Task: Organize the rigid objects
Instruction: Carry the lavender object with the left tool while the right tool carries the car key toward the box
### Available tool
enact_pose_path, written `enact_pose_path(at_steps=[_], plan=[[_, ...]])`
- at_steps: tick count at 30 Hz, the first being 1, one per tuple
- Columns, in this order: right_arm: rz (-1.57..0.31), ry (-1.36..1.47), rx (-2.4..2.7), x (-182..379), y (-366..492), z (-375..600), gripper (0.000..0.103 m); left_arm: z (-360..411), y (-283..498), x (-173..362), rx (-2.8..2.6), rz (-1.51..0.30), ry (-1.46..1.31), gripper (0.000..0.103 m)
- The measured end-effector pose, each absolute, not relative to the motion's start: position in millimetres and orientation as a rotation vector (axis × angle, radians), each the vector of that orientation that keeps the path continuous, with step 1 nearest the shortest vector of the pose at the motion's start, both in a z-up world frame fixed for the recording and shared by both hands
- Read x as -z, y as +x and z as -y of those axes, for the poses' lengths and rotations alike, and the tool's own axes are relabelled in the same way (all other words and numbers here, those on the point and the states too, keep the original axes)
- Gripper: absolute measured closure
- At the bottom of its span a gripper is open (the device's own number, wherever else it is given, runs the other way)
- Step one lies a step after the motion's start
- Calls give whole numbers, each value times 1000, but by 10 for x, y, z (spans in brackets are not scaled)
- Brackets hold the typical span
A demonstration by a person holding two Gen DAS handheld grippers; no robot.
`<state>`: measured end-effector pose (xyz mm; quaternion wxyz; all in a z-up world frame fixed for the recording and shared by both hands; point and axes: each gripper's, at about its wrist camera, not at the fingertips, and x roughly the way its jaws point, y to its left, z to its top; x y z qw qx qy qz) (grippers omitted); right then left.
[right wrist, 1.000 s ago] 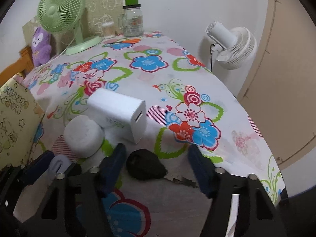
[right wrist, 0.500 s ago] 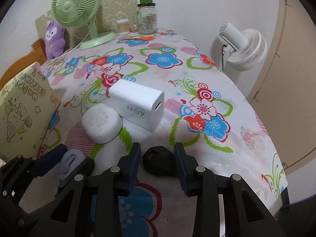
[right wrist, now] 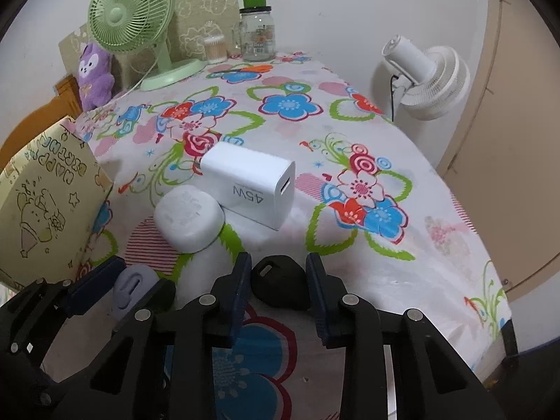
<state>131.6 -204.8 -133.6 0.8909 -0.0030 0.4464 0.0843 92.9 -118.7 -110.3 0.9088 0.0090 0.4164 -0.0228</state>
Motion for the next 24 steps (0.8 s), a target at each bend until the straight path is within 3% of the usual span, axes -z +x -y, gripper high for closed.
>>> enact_pose_path(at_steps=[24], plan=[[-841, -30, -111, 708, 1087, 1903, 68, 1023, 779, 580, 77, -796, 18, 63]])
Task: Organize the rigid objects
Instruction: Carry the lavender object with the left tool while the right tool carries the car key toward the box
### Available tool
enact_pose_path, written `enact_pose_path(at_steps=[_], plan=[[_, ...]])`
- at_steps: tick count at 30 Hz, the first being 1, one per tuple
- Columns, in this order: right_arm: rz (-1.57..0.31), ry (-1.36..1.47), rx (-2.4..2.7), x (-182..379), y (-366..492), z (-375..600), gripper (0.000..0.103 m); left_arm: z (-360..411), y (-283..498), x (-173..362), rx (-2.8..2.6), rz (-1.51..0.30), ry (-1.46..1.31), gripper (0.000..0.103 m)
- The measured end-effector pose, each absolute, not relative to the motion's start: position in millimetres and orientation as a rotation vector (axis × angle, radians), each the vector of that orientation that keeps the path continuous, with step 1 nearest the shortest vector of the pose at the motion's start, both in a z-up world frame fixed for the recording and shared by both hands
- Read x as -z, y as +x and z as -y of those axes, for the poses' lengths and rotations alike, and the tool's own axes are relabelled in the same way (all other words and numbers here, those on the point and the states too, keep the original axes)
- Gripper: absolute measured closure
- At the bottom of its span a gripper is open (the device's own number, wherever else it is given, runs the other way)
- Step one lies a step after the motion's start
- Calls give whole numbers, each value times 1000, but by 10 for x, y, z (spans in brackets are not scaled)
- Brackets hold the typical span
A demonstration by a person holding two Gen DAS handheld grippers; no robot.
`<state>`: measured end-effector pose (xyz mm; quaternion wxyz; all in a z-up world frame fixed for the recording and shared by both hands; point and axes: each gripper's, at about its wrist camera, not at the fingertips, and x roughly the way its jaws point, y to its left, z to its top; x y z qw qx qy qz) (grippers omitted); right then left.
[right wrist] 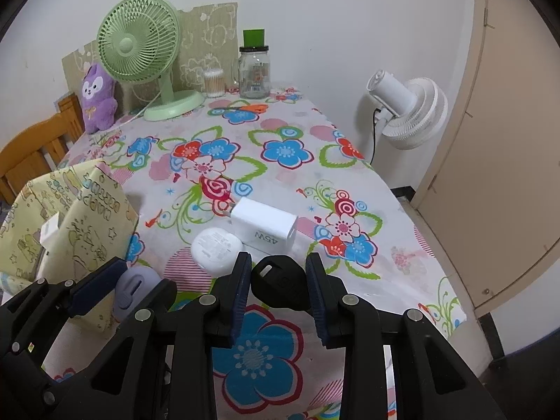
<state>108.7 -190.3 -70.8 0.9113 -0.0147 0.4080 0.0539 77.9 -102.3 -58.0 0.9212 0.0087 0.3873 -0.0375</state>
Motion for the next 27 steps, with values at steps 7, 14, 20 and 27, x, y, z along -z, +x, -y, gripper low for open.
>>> enact_pose_path(at_steps=[7, 14, 20, 27], plan=[[-818, -23, -104, 539, 1034, 1871, 68, 984, 748, 419, 85, -774, 29, 63], [-787, -27, -104, 341, 983, 1818, 68, 920, 712, 240, 86, -750, 40, 63], [-773, -36, -115, 212, 962, 1726, 68, 833, 674, 124, 77, -736, 52, 64], [-760, -54, -141, 113, 959, 1555, 68, 650, 664, 55, 57, -730, 47, 63]])
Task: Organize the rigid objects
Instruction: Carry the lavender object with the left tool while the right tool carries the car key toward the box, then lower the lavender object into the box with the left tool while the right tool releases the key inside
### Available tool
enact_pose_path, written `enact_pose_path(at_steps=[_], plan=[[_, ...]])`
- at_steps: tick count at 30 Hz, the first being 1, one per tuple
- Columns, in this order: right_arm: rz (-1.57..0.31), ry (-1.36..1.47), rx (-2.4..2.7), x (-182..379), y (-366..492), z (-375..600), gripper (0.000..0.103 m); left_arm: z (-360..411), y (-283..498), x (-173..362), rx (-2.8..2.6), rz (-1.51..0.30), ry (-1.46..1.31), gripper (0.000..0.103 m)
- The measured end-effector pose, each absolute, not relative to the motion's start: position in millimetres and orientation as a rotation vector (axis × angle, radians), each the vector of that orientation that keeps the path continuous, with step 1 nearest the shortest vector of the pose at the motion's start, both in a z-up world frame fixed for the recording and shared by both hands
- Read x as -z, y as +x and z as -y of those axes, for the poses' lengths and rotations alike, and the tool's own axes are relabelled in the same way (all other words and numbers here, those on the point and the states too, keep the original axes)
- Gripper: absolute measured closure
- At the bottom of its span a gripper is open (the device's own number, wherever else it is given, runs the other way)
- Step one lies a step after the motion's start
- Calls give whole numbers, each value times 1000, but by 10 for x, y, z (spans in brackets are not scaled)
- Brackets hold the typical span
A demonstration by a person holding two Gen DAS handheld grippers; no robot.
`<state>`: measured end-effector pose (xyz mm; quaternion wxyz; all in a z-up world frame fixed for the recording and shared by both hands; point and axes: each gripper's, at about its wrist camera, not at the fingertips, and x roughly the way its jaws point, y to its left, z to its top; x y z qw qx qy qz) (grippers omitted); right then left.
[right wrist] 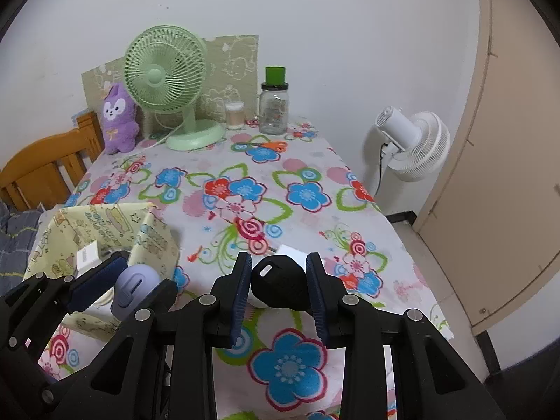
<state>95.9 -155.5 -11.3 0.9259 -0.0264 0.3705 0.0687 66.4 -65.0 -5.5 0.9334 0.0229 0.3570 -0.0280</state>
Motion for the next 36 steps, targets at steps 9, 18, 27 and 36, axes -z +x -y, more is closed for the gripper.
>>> enact_pose_path(at_steps=[9, 18, 27, 36], plan=[[-756, -76, -177, 57, 980, 1269, 68, 381, 673, 47, 40, -736, 37, 63], [-762, -101, -234, 43, 1019, 918, 68, 83, 680, 69, 2, -745, 6, 63], [-772, -125, -271, 75, 1073, 608, 68, -173, 693, 111, -29, -758, -10, 63], [-795, -150, -297, 166, 1136, 317, 68, -418, 738, 215, -55, -782, -26, 63]])
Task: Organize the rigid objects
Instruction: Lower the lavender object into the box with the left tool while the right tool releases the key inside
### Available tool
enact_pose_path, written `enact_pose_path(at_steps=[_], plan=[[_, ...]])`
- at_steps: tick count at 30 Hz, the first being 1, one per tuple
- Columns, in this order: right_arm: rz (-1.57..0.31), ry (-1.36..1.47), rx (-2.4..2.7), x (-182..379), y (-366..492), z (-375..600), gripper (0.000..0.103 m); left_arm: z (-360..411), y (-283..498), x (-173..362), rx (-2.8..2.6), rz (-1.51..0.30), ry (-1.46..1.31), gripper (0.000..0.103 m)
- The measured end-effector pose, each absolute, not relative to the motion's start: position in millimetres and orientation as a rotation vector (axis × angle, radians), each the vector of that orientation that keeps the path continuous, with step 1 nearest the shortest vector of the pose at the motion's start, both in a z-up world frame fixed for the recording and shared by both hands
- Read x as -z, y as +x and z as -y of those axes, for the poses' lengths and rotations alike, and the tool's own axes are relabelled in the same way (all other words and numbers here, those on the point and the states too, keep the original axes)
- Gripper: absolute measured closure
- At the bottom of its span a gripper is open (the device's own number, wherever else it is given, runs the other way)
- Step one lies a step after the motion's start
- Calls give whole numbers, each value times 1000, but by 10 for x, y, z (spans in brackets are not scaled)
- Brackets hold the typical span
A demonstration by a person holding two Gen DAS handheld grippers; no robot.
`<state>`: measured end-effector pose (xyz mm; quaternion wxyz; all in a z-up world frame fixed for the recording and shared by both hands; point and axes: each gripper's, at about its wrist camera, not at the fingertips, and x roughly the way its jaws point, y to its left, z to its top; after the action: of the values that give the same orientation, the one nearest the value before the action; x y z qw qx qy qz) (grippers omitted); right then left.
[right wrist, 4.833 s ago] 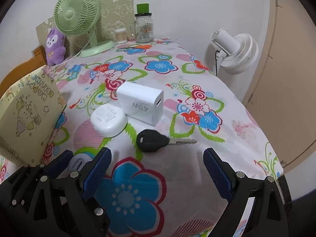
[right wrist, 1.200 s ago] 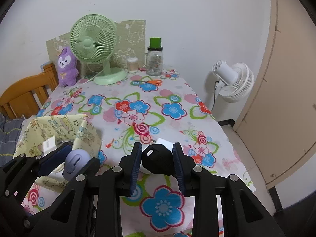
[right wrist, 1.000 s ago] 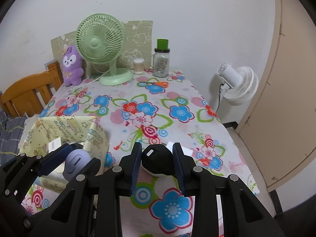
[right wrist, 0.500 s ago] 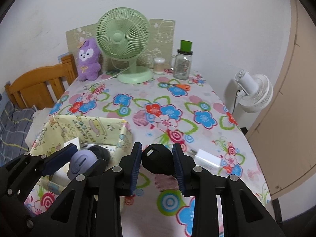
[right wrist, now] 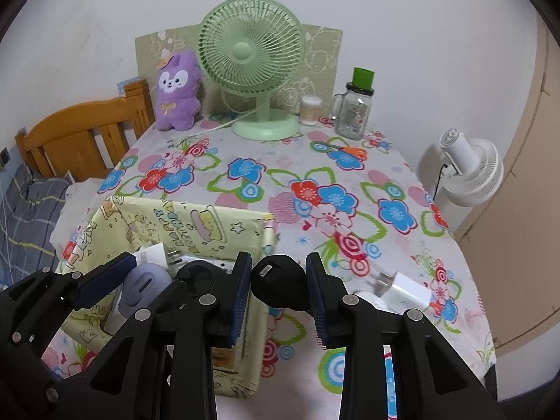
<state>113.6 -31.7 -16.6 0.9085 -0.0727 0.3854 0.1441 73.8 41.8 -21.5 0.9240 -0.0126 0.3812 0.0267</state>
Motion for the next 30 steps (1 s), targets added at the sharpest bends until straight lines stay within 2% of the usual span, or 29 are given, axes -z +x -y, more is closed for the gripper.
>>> enact_pose_path(at_steps=[30], plan=[[-857, -204, -389, 502, 1403, -357, 68, -1004, 930, 566, -166, -858, -75, 63]])
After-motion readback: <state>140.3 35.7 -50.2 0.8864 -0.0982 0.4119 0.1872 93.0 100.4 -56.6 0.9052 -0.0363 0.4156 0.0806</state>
